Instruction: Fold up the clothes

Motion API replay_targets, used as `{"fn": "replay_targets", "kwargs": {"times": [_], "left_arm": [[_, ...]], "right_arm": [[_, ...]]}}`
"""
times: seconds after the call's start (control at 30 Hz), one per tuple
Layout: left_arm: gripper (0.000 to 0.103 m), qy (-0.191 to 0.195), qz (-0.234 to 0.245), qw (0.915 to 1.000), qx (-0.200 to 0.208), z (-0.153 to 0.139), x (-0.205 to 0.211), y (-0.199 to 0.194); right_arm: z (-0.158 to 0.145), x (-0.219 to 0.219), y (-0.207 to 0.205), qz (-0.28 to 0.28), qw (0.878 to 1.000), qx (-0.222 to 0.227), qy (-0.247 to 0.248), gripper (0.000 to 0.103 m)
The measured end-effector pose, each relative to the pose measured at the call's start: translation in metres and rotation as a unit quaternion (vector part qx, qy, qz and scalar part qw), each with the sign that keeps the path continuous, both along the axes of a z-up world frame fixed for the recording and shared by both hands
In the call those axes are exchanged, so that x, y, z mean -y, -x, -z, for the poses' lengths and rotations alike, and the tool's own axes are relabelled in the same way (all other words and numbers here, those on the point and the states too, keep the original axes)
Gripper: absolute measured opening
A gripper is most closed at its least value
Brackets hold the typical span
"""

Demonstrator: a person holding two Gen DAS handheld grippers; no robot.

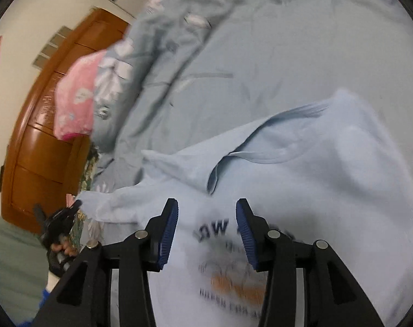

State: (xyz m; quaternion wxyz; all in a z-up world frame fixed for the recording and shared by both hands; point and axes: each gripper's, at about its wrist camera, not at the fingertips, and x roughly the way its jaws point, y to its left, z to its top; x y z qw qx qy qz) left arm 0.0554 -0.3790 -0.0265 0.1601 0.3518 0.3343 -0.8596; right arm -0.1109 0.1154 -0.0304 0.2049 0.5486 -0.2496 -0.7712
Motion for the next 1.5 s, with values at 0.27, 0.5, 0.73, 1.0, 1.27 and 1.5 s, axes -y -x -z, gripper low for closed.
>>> {"fn": "replay_targets", "kwargs": {"times": [0.27,0.5,0.73,1.0,1.27,1.5], "left_arm": [[0.006,0.010,0.031,0.9994,-0.008,0.000,-0.003,0.002],[0.006,0.006,0.002,0.9997,-0.022,0.005,0.011,-0.005],[0.006,-0.004,-0.020,0.9997,-0.012,0.014,0.021,-0.007],[0.006,0.021,-0.018,0.9986,-0.044,-0.020,0.000,-0.004],[0.006,0.097,0.128,0.9685,-0.191,-0.151,-0.121,0.019],[0.006,0.079,0.311,0.9094,-0.265,-0.211,-0.286,0.054]], "right_arm": [[0.032,0.020,0.032,-0.021,0.998,0.029,0.055,0.045],[0.009,0.019,0.066,-0.005,0.994,0.004,0.106,0.007],[0.014,0.008,0.110,0.069,0.994,0.017,0.087,0.006],[-0.048,-0.019,0.054,0.038,0.995,-0.078,0.044,0.009],[-0.090,-0.101,-0.062,0.064,0.989,-0.129,-0.027,0.010],[-0.078,-0.178,-0.149,0.152,0.983,-0.103,-0.023,0.010]]}}
